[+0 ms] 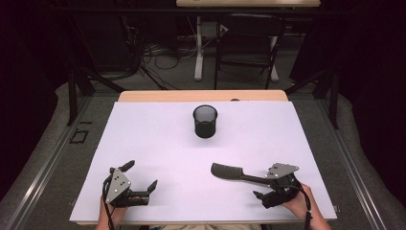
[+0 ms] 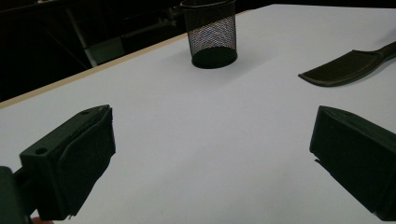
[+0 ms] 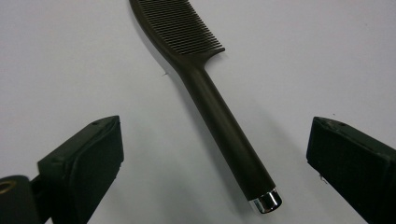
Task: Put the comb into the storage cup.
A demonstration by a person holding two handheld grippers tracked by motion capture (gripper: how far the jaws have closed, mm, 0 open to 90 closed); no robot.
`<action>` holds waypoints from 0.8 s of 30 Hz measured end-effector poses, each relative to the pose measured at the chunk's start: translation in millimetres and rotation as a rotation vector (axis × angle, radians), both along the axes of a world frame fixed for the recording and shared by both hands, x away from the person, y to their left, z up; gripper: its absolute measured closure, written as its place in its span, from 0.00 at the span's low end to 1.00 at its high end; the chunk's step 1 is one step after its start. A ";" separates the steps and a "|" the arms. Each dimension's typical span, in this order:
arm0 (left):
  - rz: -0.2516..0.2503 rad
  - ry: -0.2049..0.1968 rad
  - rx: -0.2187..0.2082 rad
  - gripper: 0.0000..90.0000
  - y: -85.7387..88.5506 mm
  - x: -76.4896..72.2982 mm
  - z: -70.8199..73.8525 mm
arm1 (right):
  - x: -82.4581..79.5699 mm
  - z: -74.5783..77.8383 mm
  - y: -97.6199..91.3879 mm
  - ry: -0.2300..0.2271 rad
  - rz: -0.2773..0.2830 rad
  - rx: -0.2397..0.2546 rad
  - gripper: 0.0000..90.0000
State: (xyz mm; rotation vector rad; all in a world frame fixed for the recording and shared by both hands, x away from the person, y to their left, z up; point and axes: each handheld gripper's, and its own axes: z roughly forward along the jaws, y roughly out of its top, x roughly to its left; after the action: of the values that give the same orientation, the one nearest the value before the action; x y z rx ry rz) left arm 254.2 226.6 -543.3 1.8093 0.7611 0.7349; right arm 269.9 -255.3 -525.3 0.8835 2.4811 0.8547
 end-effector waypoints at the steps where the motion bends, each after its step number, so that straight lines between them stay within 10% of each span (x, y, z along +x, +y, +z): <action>1: 0.000 -0.001 0.001 0.00 0.0 -0.1 0.1 | 0.6 0.1 0.3 -0.003 0.003 -0.001 0.03; 24: 0.014 0.005 -0.003 0.00 2.4 0.5 0.1 | 21.4 14.6 18.5 -0.001 0.147 -0.072 0.00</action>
State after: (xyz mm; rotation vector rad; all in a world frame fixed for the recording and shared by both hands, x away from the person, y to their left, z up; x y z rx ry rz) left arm 254.7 228.9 -543.2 1.8054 0.7782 0.7385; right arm 291.3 -236.8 -510.7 0.6838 2.5841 0.8068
